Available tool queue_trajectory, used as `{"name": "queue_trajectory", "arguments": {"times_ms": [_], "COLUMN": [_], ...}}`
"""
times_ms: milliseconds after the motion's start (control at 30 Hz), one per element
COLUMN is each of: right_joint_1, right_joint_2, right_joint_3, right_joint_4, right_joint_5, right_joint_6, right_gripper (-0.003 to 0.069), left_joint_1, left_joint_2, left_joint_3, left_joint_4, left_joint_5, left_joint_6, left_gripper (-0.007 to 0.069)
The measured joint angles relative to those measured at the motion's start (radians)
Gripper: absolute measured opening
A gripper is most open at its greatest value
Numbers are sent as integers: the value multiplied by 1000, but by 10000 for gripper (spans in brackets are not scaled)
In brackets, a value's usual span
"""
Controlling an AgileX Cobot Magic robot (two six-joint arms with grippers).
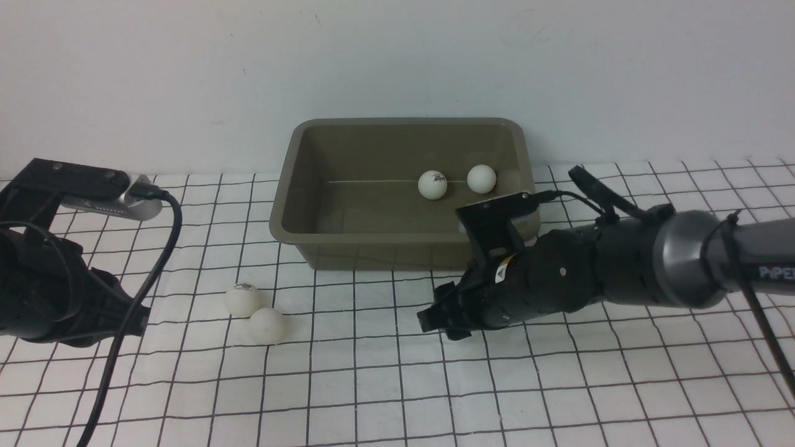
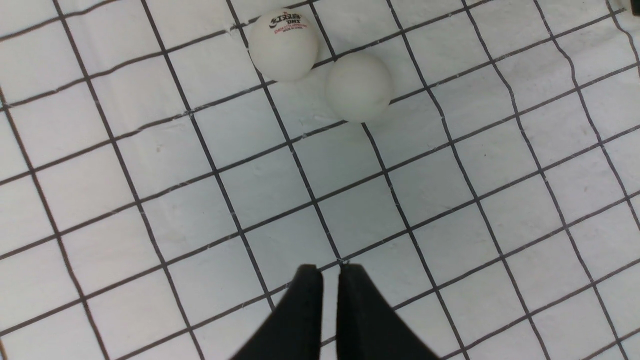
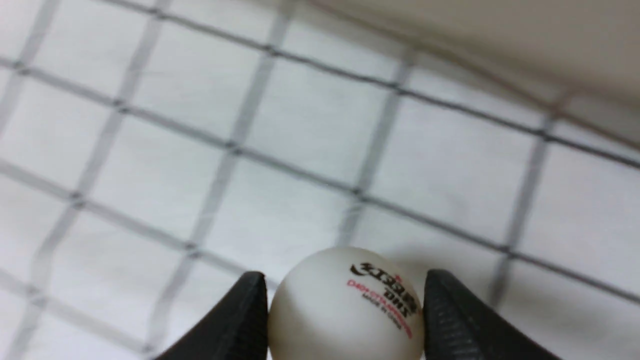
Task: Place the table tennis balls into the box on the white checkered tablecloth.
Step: 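Reach for and grasp a ping pong ball on the table, then release the ping pong ball into the bin and lift the gripper away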
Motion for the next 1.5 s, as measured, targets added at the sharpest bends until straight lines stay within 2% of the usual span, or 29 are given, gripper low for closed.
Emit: {"name": "queue_trajectory", "arguments": {"times_ms": [267, 433, 567, 700, 800, 1033, 1233, 1400, 1500], "right_joint_1": [64, 68, 31, -96, -157, -178, -178, -178, -178], "right_joint_2": [-116, -210, -249, -185, -72, 210, 294, 294, 289], "right_joint_3": [0, 0, -20, -184, -330, -623, -721, -818, -922], "right_joint_4": [-10, -33, -60, -78, -106, -176, -185, -185, -188], "right_joint_5": [105, 46, -27, -13, 40, 275, 358, 456, 593], "right_joint_6": [0, -1, -1, -4, -34, -74, -78, -81, -81], "right_gripper": [363, 363, 363, 363, 363, 363, 454, 472, 472], "left_joint_1": [0, 0, 0, 0, 0, 0, 0, 0, 0], "left_joint_2": [0, 0, 0, 0, 0, 0, 0, 0, 12], "left_joint_3": [0, 0, 0, 0, 0, 0, 0, 0, 0], "left_joint_4": [0, 0, 0, 0, 0, -7, -89, -186, -245], "left_joint_5": [-5, -5, -5, -6, -8, -8, -12, -61, -128], "left_joint_6": [0, 1, 1, 2, 2, 2, 47, 148, 188], "left_gripper": [31, 31, 31, 31, 31, 34, 102, 218, 288]}}
